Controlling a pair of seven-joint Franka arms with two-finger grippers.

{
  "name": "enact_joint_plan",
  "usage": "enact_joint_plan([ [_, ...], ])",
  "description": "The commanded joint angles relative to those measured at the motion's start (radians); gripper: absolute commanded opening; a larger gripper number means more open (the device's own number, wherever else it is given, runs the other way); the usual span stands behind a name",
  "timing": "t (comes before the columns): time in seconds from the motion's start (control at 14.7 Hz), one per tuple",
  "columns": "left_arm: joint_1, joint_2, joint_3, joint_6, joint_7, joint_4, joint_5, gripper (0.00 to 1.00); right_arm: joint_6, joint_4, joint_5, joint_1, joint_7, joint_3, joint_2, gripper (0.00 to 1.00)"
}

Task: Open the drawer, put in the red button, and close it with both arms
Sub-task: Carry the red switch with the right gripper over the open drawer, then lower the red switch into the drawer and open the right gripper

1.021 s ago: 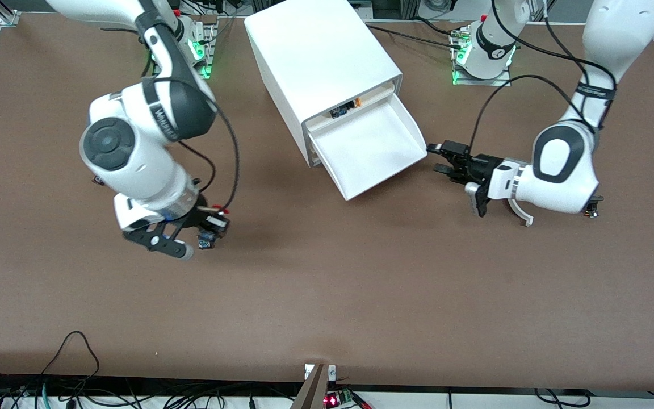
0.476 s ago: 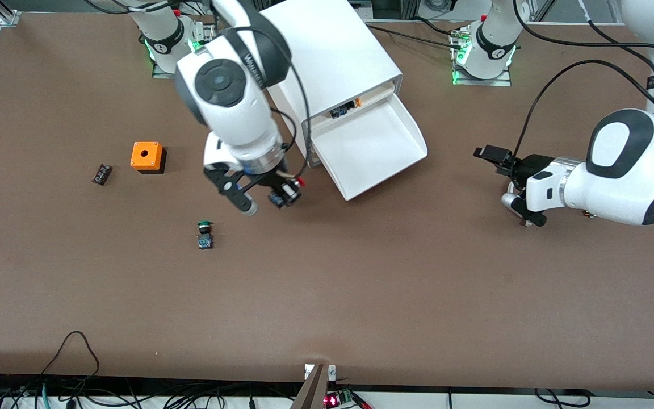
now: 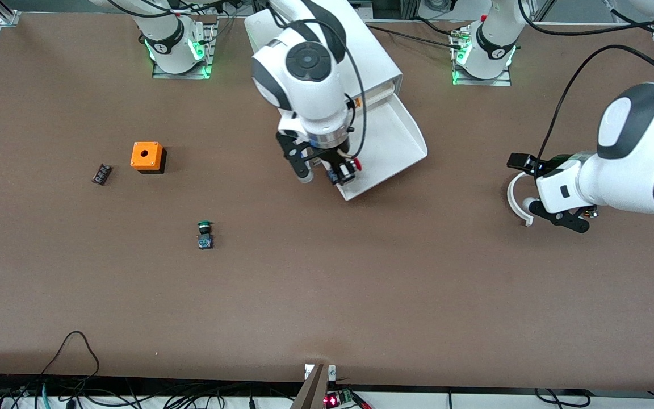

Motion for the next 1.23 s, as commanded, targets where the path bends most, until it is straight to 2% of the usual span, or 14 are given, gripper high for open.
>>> enact_joint_plan([
  [0.0, -0.079, 0.011, 0.009, -0.061, -0.014, 0.093, 0.144, 1.00, 0.052, 0.023, -0.010, 0.052, 0.111, -0.018, 0.053, 0.00],
  [0.48, -0.066, 0.014, 0.014, -0.030, -0.009, 0.112, 0.136, 1.00, 0.139, 0.022, -0.008, 0.088, 0.240, -0.018, 0.109, 0.00],
  [0.61, -0.064, 0.015, 0.014, -0.030, -0.012, 0.112, 0.127, 1.00, 0.150, 0.022, -0.008, 0.093, 0.243, -0.016, 0.114, 0.19],
  [0.68, -0.063, 0.015, 0.015, -0.030, -0.018, 0.112, 0.107, 1.00, 0.158, 0.020, -0.007, 0.098, 0.243, -0.016, 0.116, 0.42],
  [0.82, -0.043, 0.015, 0.018, -0.030, -0.073, 0.109, 0.055, 1.00, 0.164, 0.019, -0.008, 0.098, 0.243, -0.016, 0.120, 0.95],
  [0.88, -0.040, 0.015, 0.018, -0.030, -0.111, 0.109, 0.035, 1.00, 0.162, 0.020, -0.010, 0.099, 0.241, -0.016, 0.120, 1.00],
  [1.16, -0.030, 0.014, 0.018, 0.004, -0.243, 0.095, -0.014, 1.00, 0.153, 0.025, -0.008, 0.087, 0.226, -0.028, 0.109, 1.00],
])
